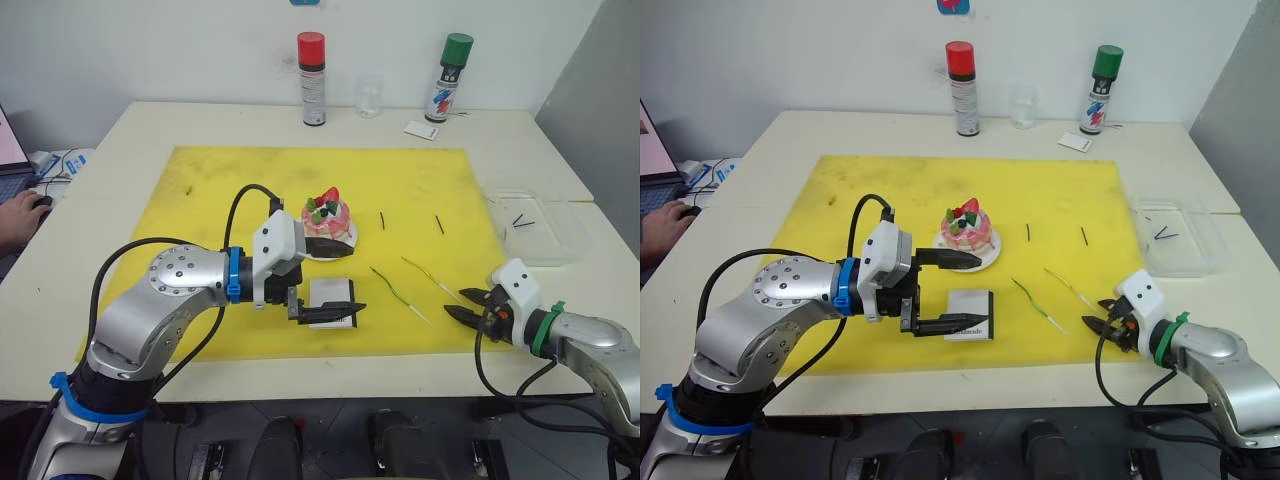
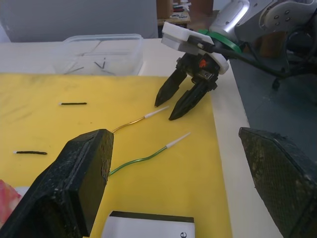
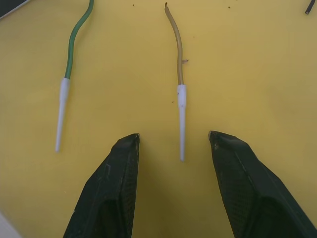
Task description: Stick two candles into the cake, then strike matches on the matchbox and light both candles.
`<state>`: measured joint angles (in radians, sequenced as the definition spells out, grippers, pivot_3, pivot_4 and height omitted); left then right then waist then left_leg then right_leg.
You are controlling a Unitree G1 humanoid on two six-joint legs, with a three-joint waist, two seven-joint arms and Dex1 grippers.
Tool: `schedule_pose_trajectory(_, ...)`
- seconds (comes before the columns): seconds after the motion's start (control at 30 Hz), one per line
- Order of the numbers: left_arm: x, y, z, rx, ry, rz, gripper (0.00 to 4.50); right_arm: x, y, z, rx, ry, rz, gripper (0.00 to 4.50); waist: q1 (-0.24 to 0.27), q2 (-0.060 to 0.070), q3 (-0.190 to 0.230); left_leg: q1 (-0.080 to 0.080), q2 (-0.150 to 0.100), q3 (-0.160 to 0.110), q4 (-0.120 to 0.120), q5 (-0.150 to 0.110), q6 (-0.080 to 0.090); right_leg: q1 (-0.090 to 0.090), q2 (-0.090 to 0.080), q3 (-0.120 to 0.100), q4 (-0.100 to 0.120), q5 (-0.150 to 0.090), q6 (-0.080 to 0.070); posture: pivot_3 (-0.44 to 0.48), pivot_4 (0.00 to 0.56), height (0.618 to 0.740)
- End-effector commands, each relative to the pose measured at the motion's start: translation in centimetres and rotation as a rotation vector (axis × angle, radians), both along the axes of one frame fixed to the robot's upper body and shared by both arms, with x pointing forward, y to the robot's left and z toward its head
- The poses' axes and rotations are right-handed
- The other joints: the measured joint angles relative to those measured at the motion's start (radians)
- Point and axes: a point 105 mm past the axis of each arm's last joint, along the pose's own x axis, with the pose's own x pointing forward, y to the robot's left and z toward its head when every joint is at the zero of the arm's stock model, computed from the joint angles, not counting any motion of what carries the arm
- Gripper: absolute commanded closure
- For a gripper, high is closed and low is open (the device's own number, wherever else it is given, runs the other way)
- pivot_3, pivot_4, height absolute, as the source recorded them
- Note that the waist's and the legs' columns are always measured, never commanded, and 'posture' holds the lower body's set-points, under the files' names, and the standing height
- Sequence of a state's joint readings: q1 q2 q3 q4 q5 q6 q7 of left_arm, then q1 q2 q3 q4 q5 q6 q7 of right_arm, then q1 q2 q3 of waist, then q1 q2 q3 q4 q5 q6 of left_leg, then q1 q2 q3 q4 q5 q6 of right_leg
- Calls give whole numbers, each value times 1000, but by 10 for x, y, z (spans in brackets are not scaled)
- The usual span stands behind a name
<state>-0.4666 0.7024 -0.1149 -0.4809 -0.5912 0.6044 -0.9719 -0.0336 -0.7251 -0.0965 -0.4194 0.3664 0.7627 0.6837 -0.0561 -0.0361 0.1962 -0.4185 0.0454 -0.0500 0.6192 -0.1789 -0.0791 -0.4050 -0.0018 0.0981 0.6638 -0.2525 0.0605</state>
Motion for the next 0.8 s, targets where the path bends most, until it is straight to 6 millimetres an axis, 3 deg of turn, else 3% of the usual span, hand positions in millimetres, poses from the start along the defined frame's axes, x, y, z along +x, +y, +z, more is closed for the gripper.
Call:
schedule_pose_trajectory(0.03, -6, -3, 10, -15, -44, -25, 0, -1, 2, 5, -28, -17, 14, 2191, 0, 0, 0, 0, 0, 0, 0, 0, 0, 0, 0, 0, 0, 0, 0, 0, 150, 740)
schedule_pose_trajectory(0.13, -7, -4, 11, -17, -45, -25, 0, -2, 1, 5, -28, -13, 12, 2778, 0, 0, 0, 0, 0, 0, 0, 0, 0, 0, 0, 0, 0, 0, 0, 0, 150, 740)
schedule_pose_trajectory(0.3, -7, -6, 11, -19, -44, -25, 0, 0, 0, 7, -25, -21, 1, 4480, 0, 0, 0, 0, 0, 0, 0, 0, 0, 0, 0, 0, 0, 0, 0, 0, 150, 740)
schedule_pose_trajectory(0.5, -9, -15, 9, -37, -32, -37, 0, 6, 5, 22, 91, -85, -29, 4480, -1, 0, 0, 0, 0, 0, 0, 0, 0, 0, 0, 0, 0, 0, 0, 0, 150, 740)
schedule_pose_trajectory(0.63, -11, -18, 3, -109, 50, -5, 0, 10, 13, 50, 233, -192, -36, 4480, -1, 0, 0, 0, 0, 0, 0, 0, 0, 0, 0, 0, 0, 0, 0, 0, 150, 740)
schedule_pose_trajectory(0.73, 0, -25, 0, -203, 98, 84, 0, 15, 21, 77, 334, -296, -39, 4480, 0, 0, 0, 0, 0, 0, 0, 0, 0, 0, 0, 0, 0, 0, 0, 0, 150, 740)
schedule_pose_trajectory(0.8, 19, -30, 11, -381, 171, 192, 183, 17, 32, 95, 387, -369, -11, 4497, 1, 0, 0, 0, 0, 0, 0, 0, 0, 0, 0, 0, 0, 0, 0, 0, 150, 740)
